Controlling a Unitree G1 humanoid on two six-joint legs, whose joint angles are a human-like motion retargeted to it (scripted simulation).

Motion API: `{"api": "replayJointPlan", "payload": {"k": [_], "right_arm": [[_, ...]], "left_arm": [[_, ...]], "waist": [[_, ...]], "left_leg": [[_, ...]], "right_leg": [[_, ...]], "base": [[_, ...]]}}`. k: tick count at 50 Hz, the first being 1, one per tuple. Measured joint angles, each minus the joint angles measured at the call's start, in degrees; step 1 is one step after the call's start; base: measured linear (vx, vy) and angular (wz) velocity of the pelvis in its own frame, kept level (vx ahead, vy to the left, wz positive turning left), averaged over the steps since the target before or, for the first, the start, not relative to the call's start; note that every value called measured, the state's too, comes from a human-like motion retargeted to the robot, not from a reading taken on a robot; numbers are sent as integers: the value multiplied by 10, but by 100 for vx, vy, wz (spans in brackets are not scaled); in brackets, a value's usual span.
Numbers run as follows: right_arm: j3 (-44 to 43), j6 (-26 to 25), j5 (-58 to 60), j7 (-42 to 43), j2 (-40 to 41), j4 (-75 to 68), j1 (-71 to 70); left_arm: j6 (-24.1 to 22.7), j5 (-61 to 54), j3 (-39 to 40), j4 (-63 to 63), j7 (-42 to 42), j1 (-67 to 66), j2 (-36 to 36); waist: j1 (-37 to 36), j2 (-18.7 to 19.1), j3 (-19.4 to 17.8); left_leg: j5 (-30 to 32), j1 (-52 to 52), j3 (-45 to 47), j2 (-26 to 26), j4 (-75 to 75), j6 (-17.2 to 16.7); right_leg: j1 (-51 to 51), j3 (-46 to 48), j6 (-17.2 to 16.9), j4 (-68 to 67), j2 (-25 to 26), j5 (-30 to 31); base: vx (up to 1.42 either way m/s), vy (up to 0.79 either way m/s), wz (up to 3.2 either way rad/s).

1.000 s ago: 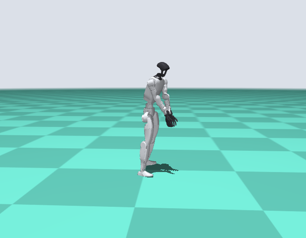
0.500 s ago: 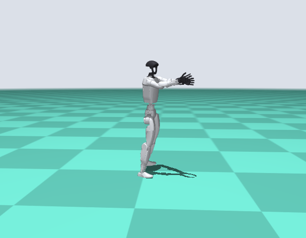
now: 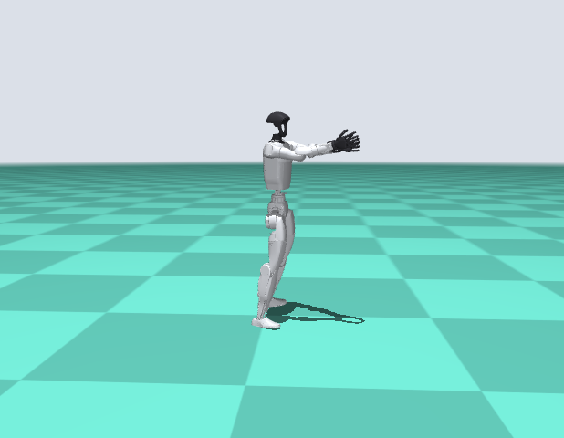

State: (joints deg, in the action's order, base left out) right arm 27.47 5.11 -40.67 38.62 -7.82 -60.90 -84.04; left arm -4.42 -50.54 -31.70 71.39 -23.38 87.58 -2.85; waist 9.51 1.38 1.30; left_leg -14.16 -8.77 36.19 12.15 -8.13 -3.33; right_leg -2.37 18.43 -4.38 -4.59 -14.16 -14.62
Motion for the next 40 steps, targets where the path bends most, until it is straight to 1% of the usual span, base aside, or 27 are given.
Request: {"api": "replayJointPlan", "payload": {"k": [2, 5, 7, 8, 10, 13, 15, 17, 18, 20, 21, 24, 25, 27, 30, 32, 34, 38, 40], "right_arm": [[-25, 18, -16, 16, 64, -23, 72], [-41, 4, -11, 17, 132, -93, 182], [-50, 1, -36, 22, 168, -147, 247], [-53, 2, -52, 25, 182, -170, 279], [-62, 0, -88, 24, 207, -204, 323], [-66, 18, -127, 21, 222, -226, 387], [-60, 25, -132, 18, 228, -224, 414], [-58, 23, -114, 13, 226, -218, 420], [-57, 17, -96, 5, 223, -216, 415], [-71, 19, -73, 3, 212, -212, 393], [-78, 8, -62, 1, 202, -209, 371], [-88, -4, -61, -7, 168, -195, 294], [-89, -11, -67, -8, 153, -187, 263], [-76, -8, -74, -1, 123, -163, 206], [-53, -4, -90, 7, 77, -118, 86], [-36, 4, -90, 12, 51, -92, 2], [-21, 17, -85, 11, 43, -73, -77], [9, 27, -84, 14, 15, -64, -222], [27, 24, -95, 21, -4, -75, -283]], "left_arm": [[-1, 16, 45, 1, -7, -95, 5], [20, 39, 96, 32, -11, -228, 36], [39, 45, 111, 67, -20, -298, 62], [48, 47, 114, 83, -24, -329, 74], [62, 46, 118, 108, -31, -375, 87], [67, 49, 130, 131, -30, -434, 108], [62, 49, 135, 135, -28, -455, 113], [61, 63, 144, 136, -23, -457, 116], [66, 89, 140, 139, -13, -452, 118], [54, 78, 171, 132, -10, -428, 121], [57, 75, 179, 130, -15, -404, 119], [64, 71, 173, 125, -17, -318, 109], [68, 63, 166, 122, -22, -283, 102], [68, 51, 131, 110, -29, -216, 87], [58, 15, 80, 75, -33, -98, 47], [43, 5, 51, 35, -35, -27, 10], [27, 6, 24, -11, -34, 27, -41], [12, 13, -20, -80, -43, 134, -112], [15, 7, -38, -87, -51, 187, -121]], "waist": [[6, -13, -22], [-4, -27, -62], [-16, -35, -95], [-23, -39, -112], [-36, -53, -159], [-58, -61, -193], [-67, -64, -203], [-71, -63, -196], [-71, -62, -189], [-72, -58, -168], [-77, -54, -157], [-89, -43, -119], [-97, -40, -106], [-110, -29, -69], [-131, -25, -35], [-142, -26, -15], [-141, -27, 7], [-152, -37, 31], [-165, -45, 33]], "left_leg": [[0, -4, 8, -4, 2, 5], [4, -1, 16, -9, 7, 9], [8, 8, 19, -12, 8, 10], [10, 14, 19, -14, 9, 10], [14, 28, 16, -17, 9, 12], [18, 56, -1, -19, 8, 14], [21, 74, -19, -20, 9, 13], [23, 90, -42, -21, 12, 11], [24, 96, -54, -22, 14, 9], [13, 113, -77, -16, -12, 9], [21, 111, -91, -20, 5, 2], [21, 108, -122, -19, 6, -14], [28, 102, -130, -23, 18, -18], [30, 92, -140, -23, 20, -31], [24, 79, -144, -21, 12, -35], [17, 69, -141, -19, 7, -35], [11, 59, -135, -18, 4, -36], [1, 41, -123, -18, 4, -35], [-3, 33, -118, -19, 4, -33]], "right_leg": [[6, -12, 8, -4, -2, -1], [21, -25, 13, -8, -4, 3], [33, -31, 14, -7, -6, 8], [39, -32, 14, -6, -7, 12], [51, -31, 14, -1, -9, 19], [61, -17, 15, 10, -12, 30], [63, 0, 12, 19, -13, 36], [57, 24, 8, 27, -14, 39], [53, 38, 6, 30, -15, 40], [35, 69, 4, 34, -16, 38], [30, 81, 3, 35, -15, 38], [3, 118, 0, 30, -15, 32], [-4, 127, 0, 28, -17, 30], [-19, 141, -3, 19, -18, 26], [-35, 148, 0, 7, -20, 18], [-44, 147, 2, 4, -20, 13], [-52, 142, 1, 6, -20, 9], [-66, 134, 1, 17, -19, 6], [-73, 132, 4, 23, -18, 4]], "base": [[-9, 3, -36], [-12, 2, -30], [-14, 1, -17], [-14, 0, -4], [-14, 0, 11], [-12, 0, 45], [-8, 1, 79], [-4, 3, 102], [0, 3, 117], [3, 4, 124], [5, 5, 112], [9, 4, 97], [12, 4, 67], [14, 3, 50], [15, 2, 16], [16, 0, -14], [16, 0, -26], [15, 0, -26], [13, 0, -18]]}}
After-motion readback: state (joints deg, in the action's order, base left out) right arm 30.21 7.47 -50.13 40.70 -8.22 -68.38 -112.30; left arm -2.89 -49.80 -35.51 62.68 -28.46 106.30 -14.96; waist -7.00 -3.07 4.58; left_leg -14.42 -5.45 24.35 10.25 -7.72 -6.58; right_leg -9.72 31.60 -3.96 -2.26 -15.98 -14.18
